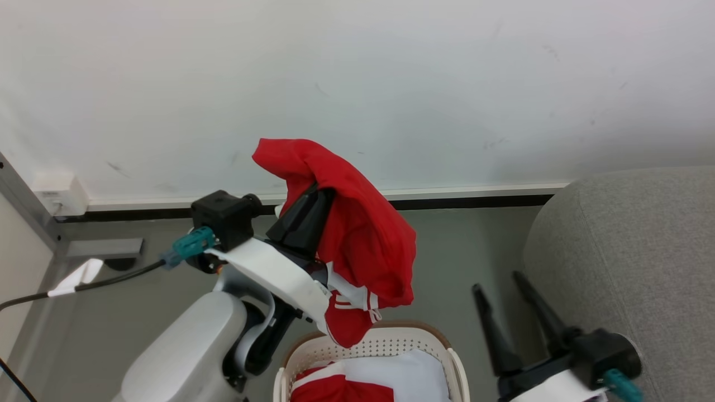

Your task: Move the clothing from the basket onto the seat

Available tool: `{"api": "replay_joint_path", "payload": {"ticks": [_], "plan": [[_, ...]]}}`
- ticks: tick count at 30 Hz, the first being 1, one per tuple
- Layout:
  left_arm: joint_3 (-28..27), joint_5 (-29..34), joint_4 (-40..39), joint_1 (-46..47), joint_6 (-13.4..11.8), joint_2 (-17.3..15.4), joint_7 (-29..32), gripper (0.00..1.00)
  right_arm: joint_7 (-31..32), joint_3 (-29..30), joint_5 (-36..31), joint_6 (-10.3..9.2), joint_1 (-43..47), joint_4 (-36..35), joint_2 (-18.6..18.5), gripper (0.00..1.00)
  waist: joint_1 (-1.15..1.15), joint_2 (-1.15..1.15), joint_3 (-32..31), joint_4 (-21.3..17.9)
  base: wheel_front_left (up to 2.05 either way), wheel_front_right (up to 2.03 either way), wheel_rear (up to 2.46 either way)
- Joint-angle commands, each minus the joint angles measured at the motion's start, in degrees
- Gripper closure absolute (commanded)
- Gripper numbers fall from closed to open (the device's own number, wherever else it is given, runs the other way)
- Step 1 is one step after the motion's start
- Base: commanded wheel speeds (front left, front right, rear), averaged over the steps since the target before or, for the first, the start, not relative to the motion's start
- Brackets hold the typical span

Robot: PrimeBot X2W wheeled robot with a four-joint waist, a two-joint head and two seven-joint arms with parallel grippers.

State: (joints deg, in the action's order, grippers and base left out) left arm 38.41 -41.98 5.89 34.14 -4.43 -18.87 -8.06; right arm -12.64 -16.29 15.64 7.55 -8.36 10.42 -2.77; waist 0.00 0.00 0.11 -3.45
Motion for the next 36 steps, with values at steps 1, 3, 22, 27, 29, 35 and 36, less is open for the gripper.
{"api": "replay_joint_path", "payload": {"ticks": [1, 3, 22, 27, 29, 35, 36], "plan": [[0.04, -0.77, -0.06, -0.18, 0.04, -0.35, 0.18, 1.00, 0.25, -1.12, -1.28, -0.12, -0.84, 0.36, -0.09, 0.00, 0.00, 0.00, 0.05, 0.17, 0.00, 0.00, 0.00], [0.30, -0.79, 0.22, 0.03, 0.19, -0.10, 0.37, 1.00, 0.76, -3.79, -2.63, -0.12, -1.15, 1.18, -0.12, 0.00, 0.00, 0.00, 0.08, 0.62, 0.00, 0.00, 0.00], [8.33, 0.77, 3.32, -0.57, 3.39, 5.57, 2.32, 1.00, 2.84, -14.32, -4.80, -0.12, -9.53, 12.79, -0.74, 0.00, 0.00, 0.00, -1.53, 8.20, 0.00, 0.00, 0.00], [11.45, 1.02, 3.83, -0.61, 4.60, 7.77, 3.42, 1.00, 2.04, -14.11, -6.45, -0.12, -12.39, 19.00, -0.39, 0.00, 0.00, 0.00, -2.53, 11.04, 0.00, 0.00, 0.00], [12.48, 0.87, 3.99, -0.87, 4.95, 8.55, 3.77, 1.00, 1.27, -13.81, -6.71, -0.12, -13.25, 21.23, -0.27, 0.00, 0.00, 0.00, -2.98, 12.04, 0.00, 0.00, 0.00], [13.82, 0.20, 4.54, -1.70, 5.14, 9.62, 4.08, 1.00, -0.89, -13.56, -5.75, -0.12, -14.85, 25.32, -0.06, 0.81, 0.00, 0.00, -3.66, 13.74, 0.00, 0.00, 0.00], [13.77, 0.14, 4.69, -1.77, 5.00, 9.58, 3.99, 1.00, -1.24, -13.93, -5.13, -0.12, -15.01, 25.39, -0.04, 1.00, 0.00, 0.00, -3.70, 13.88, 0.00, 0.00, 0.00]]}}
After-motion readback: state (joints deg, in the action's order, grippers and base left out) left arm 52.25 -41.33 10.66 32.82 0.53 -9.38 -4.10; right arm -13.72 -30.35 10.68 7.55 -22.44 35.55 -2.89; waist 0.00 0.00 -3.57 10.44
